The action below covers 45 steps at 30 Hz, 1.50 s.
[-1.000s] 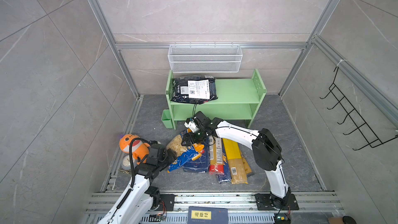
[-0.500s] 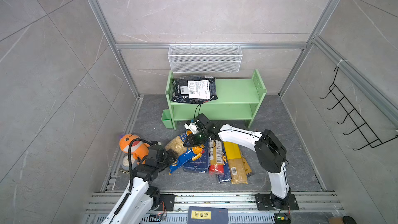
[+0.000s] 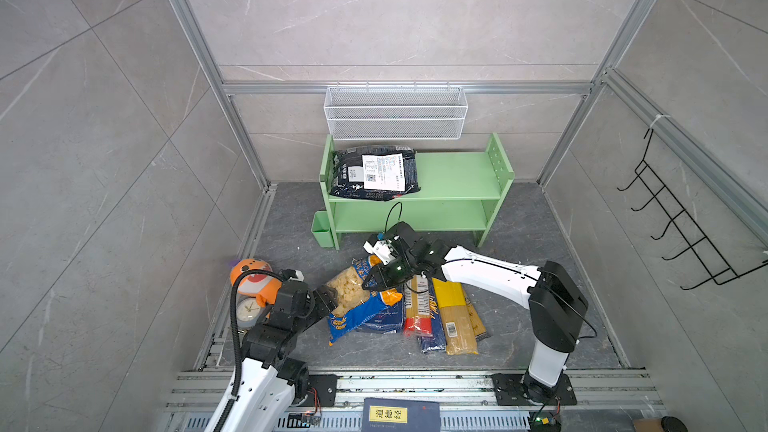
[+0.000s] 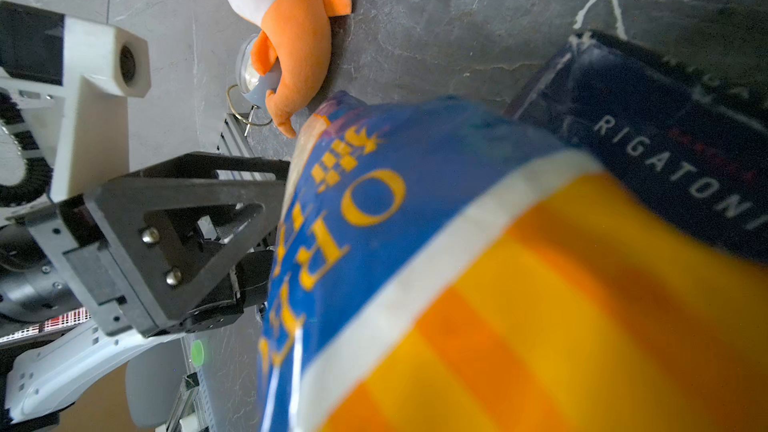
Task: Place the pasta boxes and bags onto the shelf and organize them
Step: 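Grasp the blue-and-orange orecchiette bag with the right gripper and lift it, then carry the orecchiette bag with the right gripper onto the shelf's upper tier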
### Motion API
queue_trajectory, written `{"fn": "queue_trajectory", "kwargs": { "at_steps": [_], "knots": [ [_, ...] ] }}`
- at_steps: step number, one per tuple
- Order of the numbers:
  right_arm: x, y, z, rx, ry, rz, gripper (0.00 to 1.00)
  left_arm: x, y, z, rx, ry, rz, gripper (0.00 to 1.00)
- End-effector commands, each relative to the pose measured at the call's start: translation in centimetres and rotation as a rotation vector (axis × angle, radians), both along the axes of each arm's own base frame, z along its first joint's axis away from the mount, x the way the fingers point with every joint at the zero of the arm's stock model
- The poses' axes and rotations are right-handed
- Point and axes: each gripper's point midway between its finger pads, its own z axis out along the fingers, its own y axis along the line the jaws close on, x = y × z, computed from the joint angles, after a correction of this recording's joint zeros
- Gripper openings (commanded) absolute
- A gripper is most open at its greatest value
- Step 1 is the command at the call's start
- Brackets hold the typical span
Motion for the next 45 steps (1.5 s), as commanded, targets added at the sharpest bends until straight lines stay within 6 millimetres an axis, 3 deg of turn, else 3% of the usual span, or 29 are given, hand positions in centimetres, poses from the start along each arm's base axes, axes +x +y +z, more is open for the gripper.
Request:
{"fn": "queue_trajectory", "kwargs": {
  "at_steps": [1,9,27,35,45],
  "knots": [
    [-1.2,-1.0,6.0,0.123,-0.052,0.023,0.19,-0.5,1.4,1.9,0.039,-0.039,0.049,0.79],
    [-2.1,-5.1,10.7,0.162,-0.120,-0.016,0.19,-0.4,1.5,3.8,0.048,-0.071,0.045,0.84],
    [-3.9,-13.3,21.6,0.301,-0.243,-0.103,0.18,2.3,-0.8,4.1,-0.010,-0.082,-0.017,0.84],
    [-2.1,-16.7,25.5,0.280,-0.346,-0.195,0.18,3.7,-2.7,5.1,-0.054,-0.096,-0.096,0.84],
    [3.6,-20.1,32.0,0.242,-0.516,-0.320,0.19,5.2,-4.2,6.3,-0.071,-0.105,-0.160,0.84]
  ]
}}
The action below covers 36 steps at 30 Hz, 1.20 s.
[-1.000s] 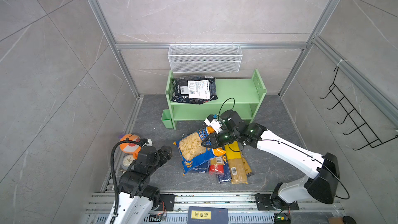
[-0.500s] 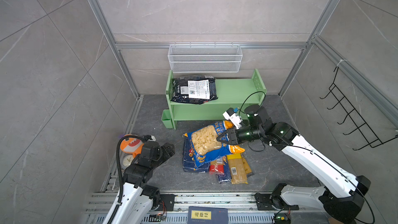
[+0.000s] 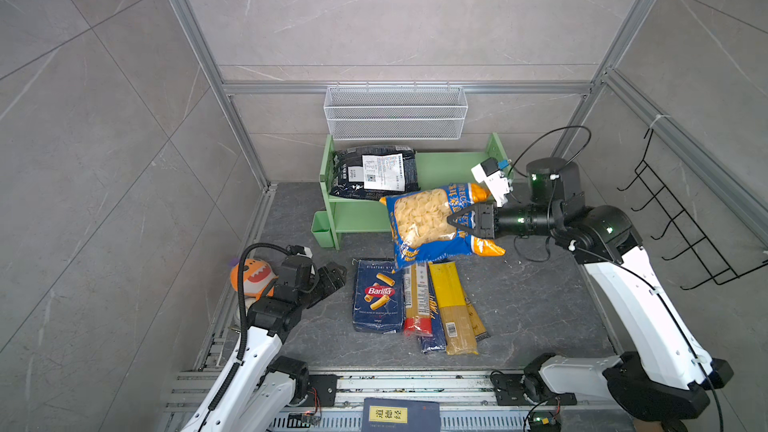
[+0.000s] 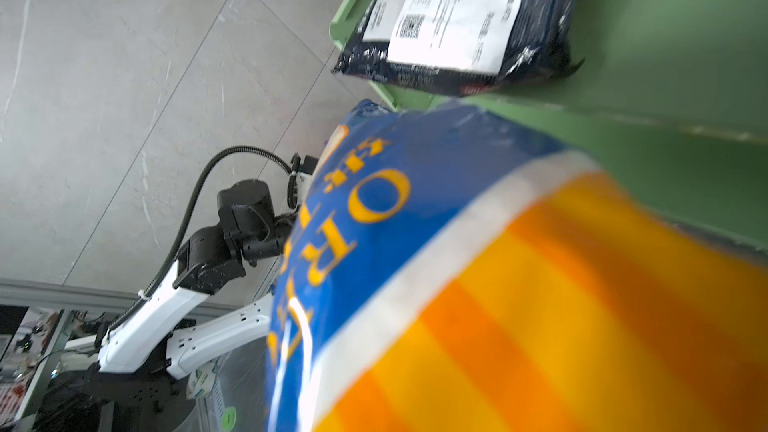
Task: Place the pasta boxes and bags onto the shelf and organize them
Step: 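Carry the orecchiette bag with the right gripper onto the shelf's upper tier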
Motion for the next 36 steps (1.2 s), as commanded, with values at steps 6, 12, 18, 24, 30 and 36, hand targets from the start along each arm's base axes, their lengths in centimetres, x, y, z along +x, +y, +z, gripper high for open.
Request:
{"fn": "queue_trajectory", "kwargs": {
  "at_steps": [6,12,18,24,30,36],
  "knots": [
    [6.4,-3.0,6.7,0.029,-0.202,-0.110,0.19,1.7,-1.3,2.7,-0.020,-0.082,-0.060,0.84],
    [12.3,-5.2,6.6,0.032,-0.181,-0.177,0.21,2.5,-1.8,3.4,-0.024,-0.089,-0.076,0.84],
    [17.2,-7.2,4.1,-0.084,-0.188,-0.277,0.22,3.6,-2.5,3.4,-0.025,-0.079,-0.096,0.85],
    [20.2,-7.0,1.9,-0.077,-0.158,-0.262,0.22,4.9,-3.4,3.1,-0.009,-0.056,-0.119,0.85],
    [22.5,-7.2,0.0,-0.049,-0.111,-0.250,0.24,5.7,-4.3,2.7,-0.006,-0.038,-0.129,0.85],
    [24.6,-9.3,-2.1,-0.041,-0.054,-0.292,0.64,6.2,-5.0,2.7,-0.002,-0.029,-0.141,0.85]
  ]
}}
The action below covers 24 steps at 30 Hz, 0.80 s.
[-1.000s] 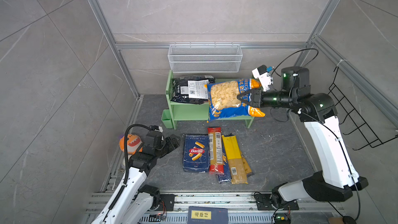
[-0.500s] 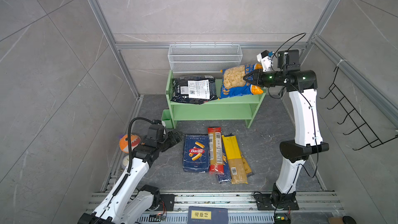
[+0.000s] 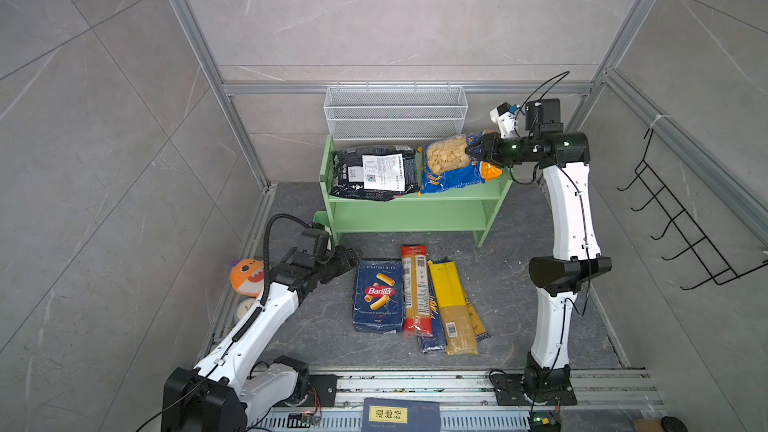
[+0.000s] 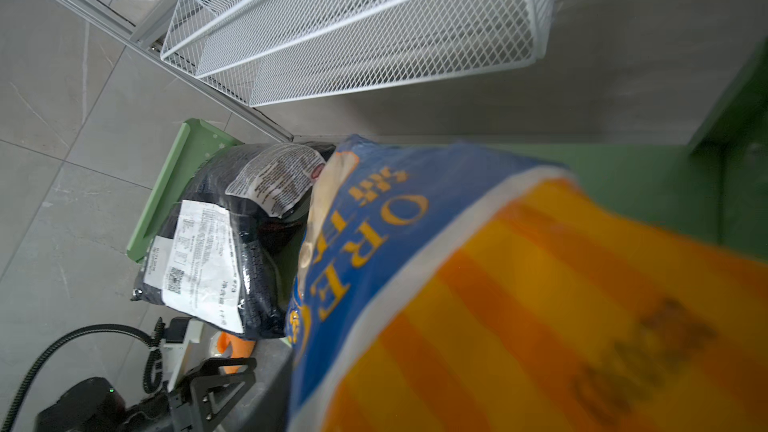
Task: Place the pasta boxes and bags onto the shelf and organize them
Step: 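Carry the orecchiette bag with the right gripper onto the shelf's upper tier, then release the orecchiette bag and withdraw the right gripper from the shelf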
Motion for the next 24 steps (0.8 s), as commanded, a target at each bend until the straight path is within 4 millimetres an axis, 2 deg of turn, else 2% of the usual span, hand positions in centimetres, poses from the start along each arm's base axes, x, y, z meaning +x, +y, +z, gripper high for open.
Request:
{"fn": "queue_trajectory", "kwargs": {
  "at_steps": [1,5,6,13,19,24],
  "knots": [
    [0.8,-0.5,1.8,0.027,-0.083,0.014,0.71,1.2,-1.0,2.5,-0.012,-0.074,-0.027,0.85],
    [0.7,-1.9,2.1,-0.003,-0.092,-0.030,0.89,1.4,-1.6,2.9,-0.006,-0.078,-0.040,0.84],
    [0.7,-2.4,2.3,-0.012,-0.097,-0.043,0.99,1.3,-1.8,2.9,-0.005,-0.078,-0.044,0.84],
    [-0.8,-4.6,3.6,-0.084,-0.136,-0.099,1.00,1.2,-2.4,3.4,-0.002,-0.088,-0.054,0.82],
    [-1.9,-5.2,4.9,-0.108,-0.166,-0.121,1.00,1.0,-2.5,4.0,0.012,-0.103,-0.060,0.82],
    [-2.7,-6.2,5.2,-0.140,-0.164,-0.177,1.00,0.4,-2.0,4.0,0.048,-0.113,-0.063,0.95]
  ]
}}
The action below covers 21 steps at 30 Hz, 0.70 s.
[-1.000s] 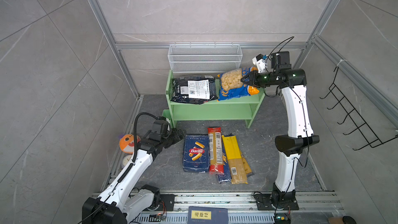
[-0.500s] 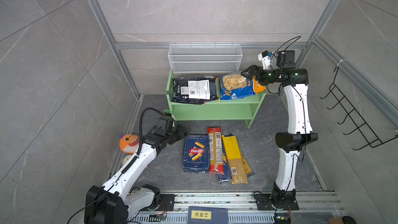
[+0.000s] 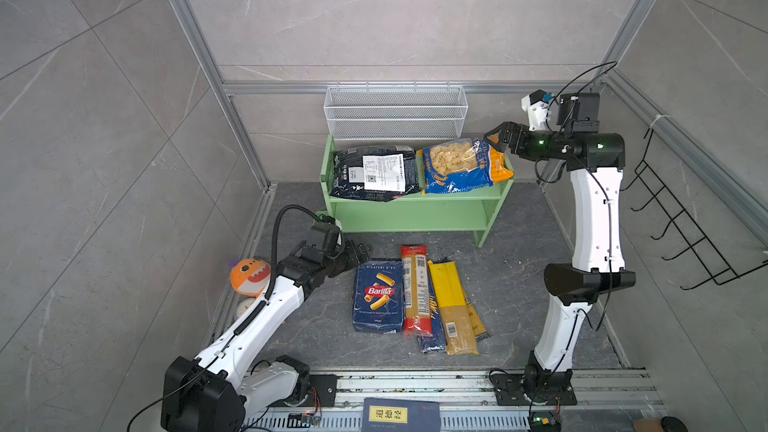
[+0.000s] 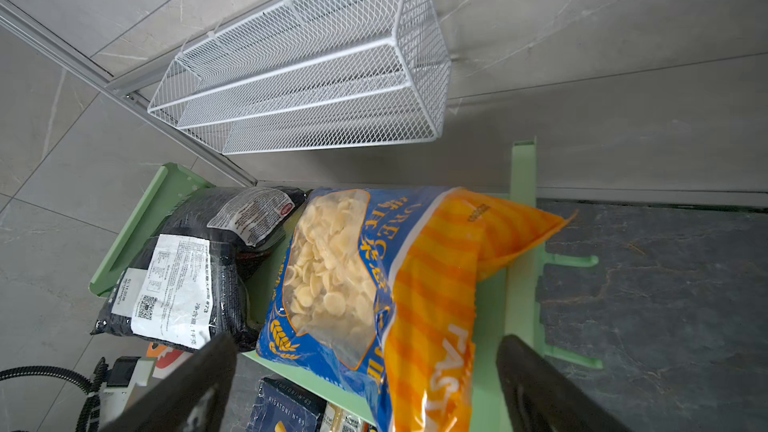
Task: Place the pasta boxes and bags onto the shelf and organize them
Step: 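Release the orecchiette bag and withdraw the right gripper from the shelf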
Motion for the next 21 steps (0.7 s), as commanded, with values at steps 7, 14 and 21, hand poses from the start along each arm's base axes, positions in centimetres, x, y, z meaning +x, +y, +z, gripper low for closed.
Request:
{"fn": "queue_trajectory", "kwargs": {
  "at_steps": [7,14,21],
  "knots": [
    [-3.5,-1.8,-0.3,-0.063,-0.010,-0.117,1.00,-0.9,2.0,0.5,0.185,-0.079,0.029,0.96],
    [-7.3,-2.6,-3.9,-0.116,0.055,-0.176,1.00,-2.0,1.6,-0.7,0.426,-0.126,0.013,0.95],
    [-11.3,-2.2,-8.9,-0.138,0.133,-0.187,1.00,-3.5,1.1,-2.5,0.413,-0.162,0.000,0.96]
  ]
}}
